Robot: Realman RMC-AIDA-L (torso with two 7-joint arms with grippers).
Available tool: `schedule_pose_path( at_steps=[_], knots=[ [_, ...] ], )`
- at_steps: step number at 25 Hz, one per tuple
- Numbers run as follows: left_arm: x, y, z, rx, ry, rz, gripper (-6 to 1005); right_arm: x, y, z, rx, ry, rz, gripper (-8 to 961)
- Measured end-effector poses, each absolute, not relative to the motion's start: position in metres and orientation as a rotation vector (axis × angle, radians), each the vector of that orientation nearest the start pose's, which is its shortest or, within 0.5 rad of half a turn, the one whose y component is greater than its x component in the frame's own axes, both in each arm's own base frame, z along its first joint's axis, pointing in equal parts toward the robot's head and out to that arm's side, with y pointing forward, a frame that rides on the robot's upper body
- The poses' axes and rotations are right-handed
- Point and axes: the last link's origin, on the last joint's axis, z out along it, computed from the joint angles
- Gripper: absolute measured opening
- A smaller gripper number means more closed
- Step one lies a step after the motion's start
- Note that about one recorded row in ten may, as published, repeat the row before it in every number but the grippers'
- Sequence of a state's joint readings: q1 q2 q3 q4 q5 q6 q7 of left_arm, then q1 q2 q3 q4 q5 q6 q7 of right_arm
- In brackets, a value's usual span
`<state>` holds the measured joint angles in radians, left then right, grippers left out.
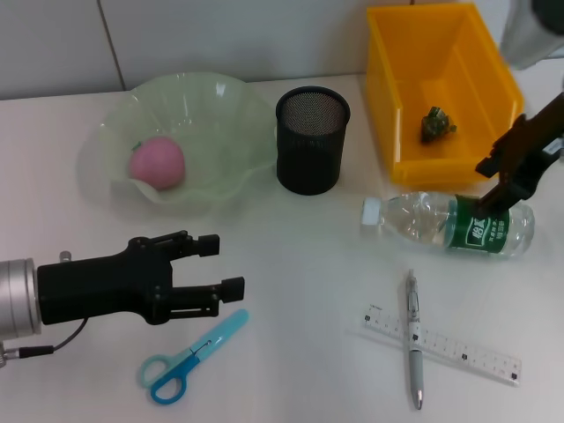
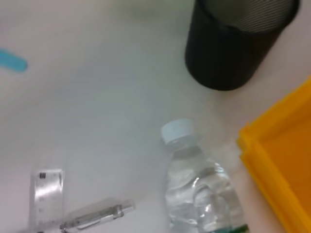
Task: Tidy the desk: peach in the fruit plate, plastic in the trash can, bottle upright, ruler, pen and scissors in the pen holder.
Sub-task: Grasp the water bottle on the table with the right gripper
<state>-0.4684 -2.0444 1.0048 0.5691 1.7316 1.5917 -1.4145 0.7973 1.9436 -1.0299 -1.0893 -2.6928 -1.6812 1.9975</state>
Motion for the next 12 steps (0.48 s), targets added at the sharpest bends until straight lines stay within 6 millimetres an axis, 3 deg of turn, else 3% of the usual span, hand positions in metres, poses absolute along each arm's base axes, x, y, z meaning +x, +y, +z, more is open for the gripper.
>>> schedule_pose_path(
  at_steps=[7,12],
  knots=[
    [-0.255,0.3,-0.024,-2.837,-0.749,-0.869,864,0.207,0.398,0.061,-2.746,0.447,-0.716,704],
    [-0.256,0.299,-0.024,-2.834,-0.756,-0.873,864,0.211,0.398,0.059,-2.714,0.478,-0.642,705]
  ],
)
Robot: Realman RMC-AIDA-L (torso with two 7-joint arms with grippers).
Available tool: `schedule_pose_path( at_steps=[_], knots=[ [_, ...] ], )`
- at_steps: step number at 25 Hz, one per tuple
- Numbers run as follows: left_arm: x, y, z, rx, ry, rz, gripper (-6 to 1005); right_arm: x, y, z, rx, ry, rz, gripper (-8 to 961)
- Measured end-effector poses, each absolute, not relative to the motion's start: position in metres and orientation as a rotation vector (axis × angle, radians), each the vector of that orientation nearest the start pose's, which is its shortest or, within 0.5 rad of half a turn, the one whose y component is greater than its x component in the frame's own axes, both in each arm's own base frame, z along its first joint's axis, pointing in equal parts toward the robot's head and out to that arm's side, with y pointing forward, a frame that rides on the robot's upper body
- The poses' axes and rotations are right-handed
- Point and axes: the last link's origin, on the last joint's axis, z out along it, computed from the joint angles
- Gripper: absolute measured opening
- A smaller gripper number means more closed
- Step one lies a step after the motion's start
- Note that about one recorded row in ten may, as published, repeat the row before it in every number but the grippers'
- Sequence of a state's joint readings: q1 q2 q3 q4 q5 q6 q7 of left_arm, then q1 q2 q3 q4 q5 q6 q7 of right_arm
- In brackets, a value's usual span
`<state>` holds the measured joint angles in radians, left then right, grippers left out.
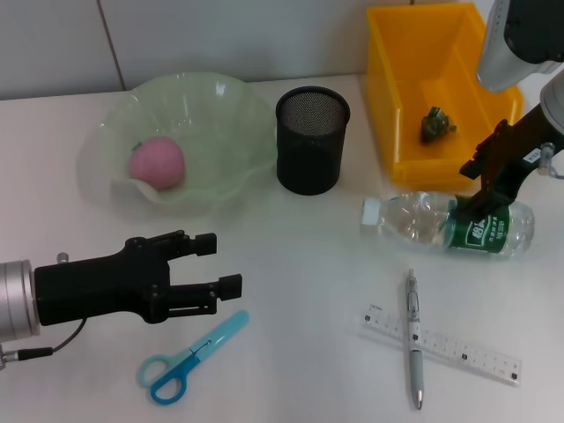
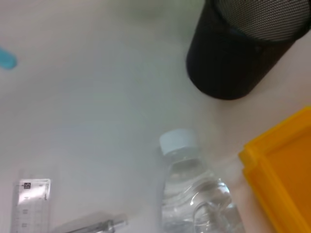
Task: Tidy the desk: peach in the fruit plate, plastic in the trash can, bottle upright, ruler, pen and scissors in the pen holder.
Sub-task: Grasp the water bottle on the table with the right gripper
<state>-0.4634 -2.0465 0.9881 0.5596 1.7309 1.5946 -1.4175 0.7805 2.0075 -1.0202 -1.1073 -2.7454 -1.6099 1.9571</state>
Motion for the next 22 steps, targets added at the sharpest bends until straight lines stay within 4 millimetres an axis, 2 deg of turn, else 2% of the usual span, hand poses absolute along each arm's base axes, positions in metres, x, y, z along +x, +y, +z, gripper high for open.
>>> schedule_pose_path(
  at_steps=[6,7,8,9,12,13,14,17,18,19,22],
  knots=[
    [-0.256,0.299,-0.023,-2.832,-0.755,-0.875,864,0.214,0.394,0.059,-2.715,0.529,-0.58,707],
    [-0.256,0.299,-0.023,-2.832,-0.752,-0.875,864,0.214,0.393,0.061,-2.713,0.533,-0.551,707],
    [-0.256,0.299,-0.023,-2.832,-0.752,-0.875,864,0.213,0.39,0.066,-2.705,0.535,-0.451,707],
    [-0.256,0.299,-0.023,-2.832,-0.752,-0.875,864,0.213,0.39,0.066,-2.705,0.535,-0.451,708],
    [-0.255,0.299,-0.024,-2.834,-0.744,-0.875,864,0.211,0.385,0.081,-2.679,0.535,-0.193,707],
    [-0.255,0.299,-0.024,-2.835,-0.739,-0.876,864,0.212,0.379,0.092,-2.654,0.529,0.018,706],
    [-0.255,0.299,-0.024,-2.835,-0.739,-0.876,864,0.212,0.379,0.092,-2.654,0.529,0.018,706],
    [-0.253,0.301,-0.024,-2.839,-0.729,-0.877,864,0.217,0.372,0.106,-2.58,0.502,0.343,704],
    [-0.252,0.302,-0.024,-2.844,-0.718,-0.876,864,0.221,0.37,0.11,-2.505,0.479,0.556,703],
    [-0.252,0.302,-0.024,-2.844,-0.718,-0.876,864,0.221,0.37,0.11,-2.505,0.479,0.556,703],
    [-0.25,0.302,-0.026,-2.852,-0.702,-0.871,864,0.228,0.366,0.107,-2.409,0.444,0.811,701]
  ],
)
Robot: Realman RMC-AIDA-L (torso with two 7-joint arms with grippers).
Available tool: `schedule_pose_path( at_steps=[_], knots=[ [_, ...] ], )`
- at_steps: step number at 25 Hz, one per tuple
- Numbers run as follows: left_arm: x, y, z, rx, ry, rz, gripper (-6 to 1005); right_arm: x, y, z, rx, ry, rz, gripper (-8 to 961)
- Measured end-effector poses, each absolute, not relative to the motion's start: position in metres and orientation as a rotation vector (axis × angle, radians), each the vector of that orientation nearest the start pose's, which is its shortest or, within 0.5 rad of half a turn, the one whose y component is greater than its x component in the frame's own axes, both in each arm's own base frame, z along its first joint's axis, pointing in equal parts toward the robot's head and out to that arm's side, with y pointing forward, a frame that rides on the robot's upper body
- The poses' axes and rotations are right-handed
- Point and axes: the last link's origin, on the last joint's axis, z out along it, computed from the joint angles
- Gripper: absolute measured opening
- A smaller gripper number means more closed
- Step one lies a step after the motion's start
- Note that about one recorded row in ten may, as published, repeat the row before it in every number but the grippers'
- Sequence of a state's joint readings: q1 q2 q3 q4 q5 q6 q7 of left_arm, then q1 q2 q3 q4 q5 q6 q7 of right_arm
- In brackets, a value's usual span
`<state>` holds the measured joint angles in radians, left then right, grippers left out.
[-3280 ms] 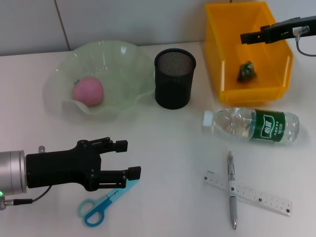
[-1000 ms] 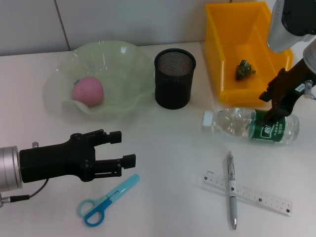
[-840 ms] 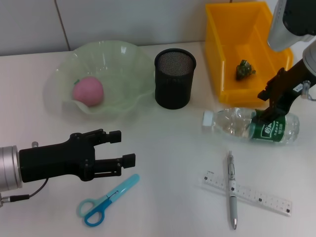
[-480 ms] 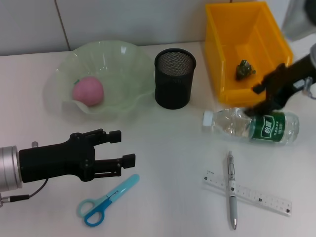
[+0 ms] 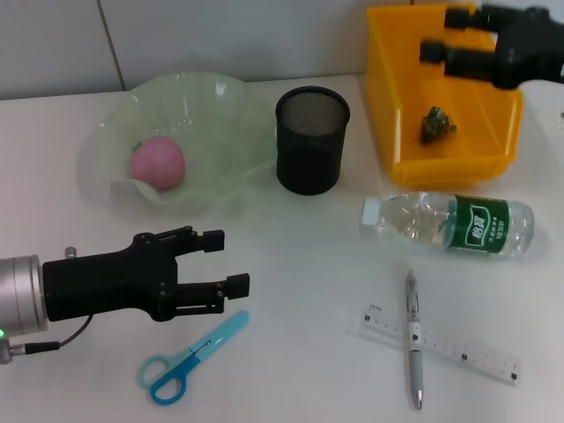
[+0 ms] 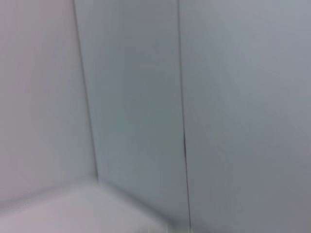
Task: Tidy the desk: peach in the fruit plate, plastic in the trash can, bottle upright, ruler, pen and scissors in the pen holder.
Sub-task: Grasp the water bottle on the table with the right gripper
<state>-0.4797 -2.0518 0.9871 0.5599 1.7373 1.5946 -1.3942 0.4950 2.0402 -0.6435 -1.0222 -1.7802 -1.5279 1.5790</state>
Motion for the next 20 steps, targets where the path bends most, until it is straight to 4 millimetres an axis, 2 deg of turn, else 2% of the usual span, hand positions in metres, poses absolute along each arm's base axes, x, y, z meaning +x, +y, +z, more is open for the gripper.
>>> schedule_pose_path(
  at_steps=[1,8,17,20],
  knots=[
    [-0.25,0.303,-0.027,-2.852,-0.695,-0.869,864,0.234,0.367,0.102,-2.35,0.443,0.905,701],
    [-0.25,0.303,-0.027,-2.849,-0.689,-0.866,864,0.25,0.379,0.091,-2.175,0.559,0.961,697],
    [-0.252,0.302,-0.026,-2.841,-0.697,-0.869,863,0.25,0.379,0.094,-2.232,0.617,0.94,700],
    [-0.252,0.302,-0.026,-2.841,-0.697,-0.87,863,0.249,0.378,0.095,-2.238,0.606,0.943,743]
  ],
)
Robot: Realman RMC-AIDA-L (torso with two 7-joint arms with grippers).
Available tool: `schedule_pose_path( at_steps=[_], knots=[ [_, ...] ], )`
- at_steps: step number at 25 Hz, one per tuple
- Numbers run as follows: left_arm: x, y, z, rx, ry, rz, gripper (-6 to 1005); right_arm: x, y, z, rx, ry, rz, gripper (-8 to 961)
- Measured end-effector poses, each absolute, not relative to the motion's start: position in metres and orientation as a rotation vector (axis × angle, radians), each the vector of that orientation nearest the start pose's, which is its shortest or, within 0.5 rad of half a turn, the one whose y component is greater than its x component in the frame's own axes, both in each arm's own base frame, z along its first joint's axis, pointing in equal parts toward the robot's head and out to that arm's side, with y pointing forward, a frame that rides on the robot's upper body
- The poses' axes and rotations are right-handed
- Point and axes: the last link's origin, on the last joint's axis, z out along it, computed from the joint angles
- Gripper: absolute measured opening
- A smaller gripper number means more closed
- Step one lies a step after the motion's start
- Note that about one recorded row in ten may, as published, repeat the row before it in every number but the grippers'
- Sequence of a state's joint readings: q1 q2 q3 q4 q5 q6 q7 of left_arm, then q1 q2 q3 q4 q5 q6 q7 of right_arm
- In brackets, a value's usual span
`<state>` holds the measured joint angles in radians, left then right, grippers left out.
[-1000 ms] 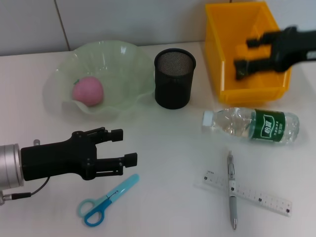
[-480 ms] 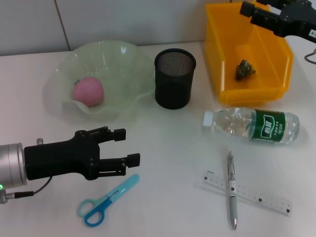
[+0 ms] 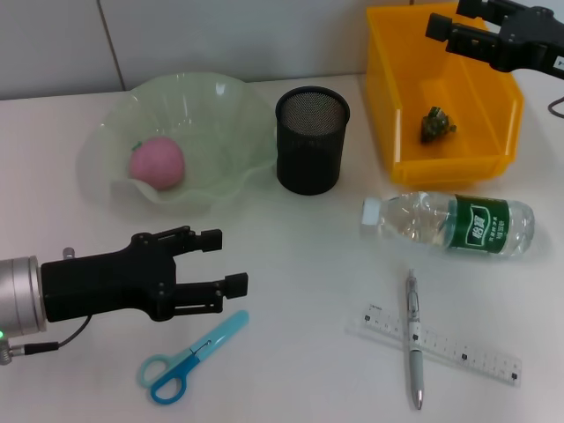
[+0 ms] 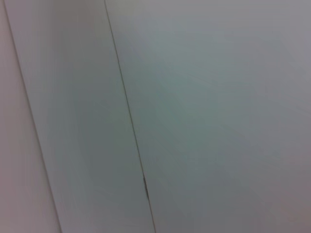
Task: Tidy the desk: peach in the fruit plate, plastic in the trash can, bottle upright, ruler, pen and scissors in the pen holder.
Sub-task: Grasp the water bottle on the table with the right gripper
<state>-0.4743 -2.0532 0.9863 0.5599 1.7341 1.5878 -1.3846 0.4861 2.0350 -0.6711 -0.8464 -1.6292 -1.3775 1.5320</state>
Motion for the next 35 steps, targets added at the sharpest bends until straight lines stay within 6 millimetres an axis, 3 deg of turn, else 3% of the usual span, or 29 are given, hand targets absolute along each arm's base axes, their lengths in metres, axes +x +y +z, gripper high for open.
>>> schedule_pose_path(
  at_steps=[7,11,12,16,21,35],
  knots=[
    [-0.251,0.303,-0.026,-2.831,-0.698,-0.879,863,0.248,0.375,0.098,-2.39,0.616,0.78,784],
    [-0.251,0.302,-0.026,-2.831,-0.702,-0.88,863,0.251,0.375,0.101,-2.574,0.73,0.411,784],
    [-0.252,0.302,-0.026,-2.83,-0.704,-0.88,863,0.251,0.375,0.101,-2.574,0.73,0.411,784],
    [-0.252,0.301,-0.027,-2.828,-0.714,-0.882,863,0.25,0.374,0.107,-2.677,0.738,0.084,782],
    [-0.253,0.301,-0.027,-2.824,-0.733,-0.884,863,0.246,0.378,0.109,-2.72,0.703,-0.167,782],
    [-0.254,0.303,-0.024,-2.8,-0.752,-0.899,860,0.238,0.394,0.074,-2.779,0.505,-0.492,783]
  ],
)
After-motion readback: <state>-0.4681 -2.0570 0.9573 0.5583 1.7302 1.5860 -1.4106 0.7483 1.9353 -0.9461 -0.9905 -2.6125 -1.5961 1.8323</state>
